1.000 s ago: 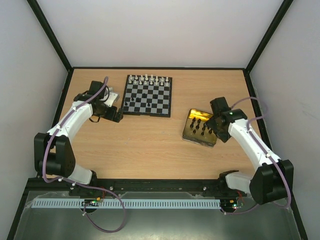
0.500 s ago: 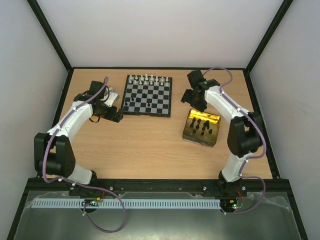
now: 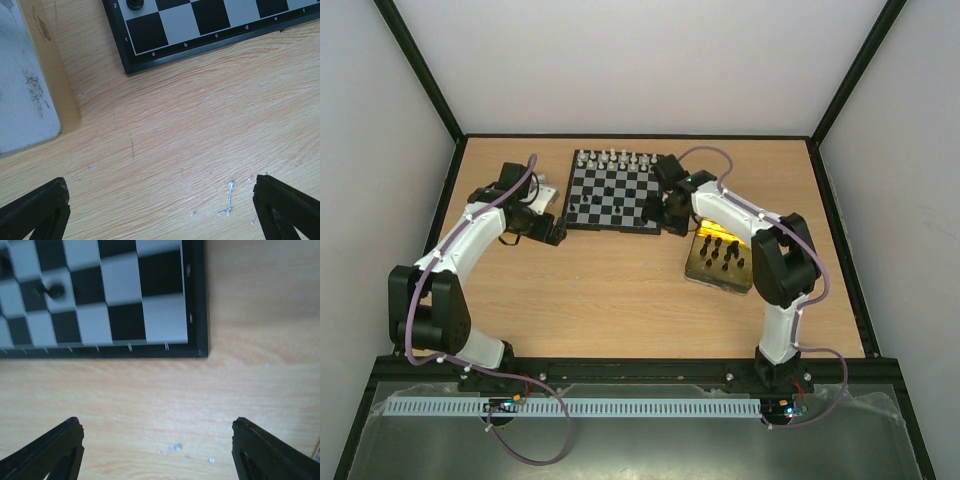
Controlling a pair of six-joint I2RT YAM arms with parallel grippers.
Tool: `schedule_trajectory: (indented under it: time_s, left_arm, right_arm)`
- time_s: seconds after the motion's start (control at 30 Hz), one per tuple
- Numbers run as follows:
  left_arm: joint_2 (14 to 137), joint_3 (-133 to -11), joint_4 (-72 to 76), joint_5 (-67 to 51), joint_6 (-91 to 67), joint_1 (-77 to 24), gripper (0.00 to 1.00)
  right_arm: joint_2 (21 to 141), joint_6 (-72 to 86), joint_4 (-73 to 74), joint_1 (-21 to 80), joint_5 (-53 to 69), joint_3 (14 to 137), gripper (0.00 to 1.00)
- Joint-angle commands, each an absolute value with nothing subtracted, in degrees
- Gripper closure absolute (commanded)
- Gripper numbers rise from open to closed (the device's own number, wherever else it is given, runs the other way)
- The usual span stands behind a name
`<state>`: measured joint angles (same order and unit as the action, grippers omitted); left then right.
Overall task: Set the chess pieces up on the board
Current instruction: Move the chessboard to the center of the board.
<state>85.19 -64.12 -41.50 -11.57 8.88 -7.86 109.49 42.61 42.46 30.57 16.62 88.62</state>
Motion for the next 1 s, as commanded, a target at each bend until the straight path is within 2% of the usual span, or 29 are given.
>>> schedule_trajectory:
  time_s: [0.0, 0.2, 0.5, 0.83, 0.97]
  left_arm:
    - [85.73, -64.85, -42.14, -11.93, 9.00, -8.17, 0.00]
    - [85.85, -64.96, -42.19, -11.84, 9.21, -8.17, 0.00]
    - [86.04, -64.76, -42.23, -11.33, 9.33, -8.17, 0.00]
    - [86.98, -65.52, -41.93, -10.81, 9.34, -8.17, 0.00]
    - [88.41, -67.37, -42.19, -9.99, 8.72, -8.17, 0.00]
  right_arm:
    - [106.99, 44.40, 40.43, 32.24, 18.02, 80.91, 0.23]
    - [103.14, 44.92, 39.59, 32.39, 17.04, 73.64, 0.23]
    - [100.92, 44.74, 40.97, 32.43, 14.95, 69.05, 0.23]
    - [98.96, 43.51, 44.26, 32.43, 11.96, 67.24, 0.23]
    - [98.83, 43.79, 43.41, 32.43, 11.66, 70.18, 0.22]
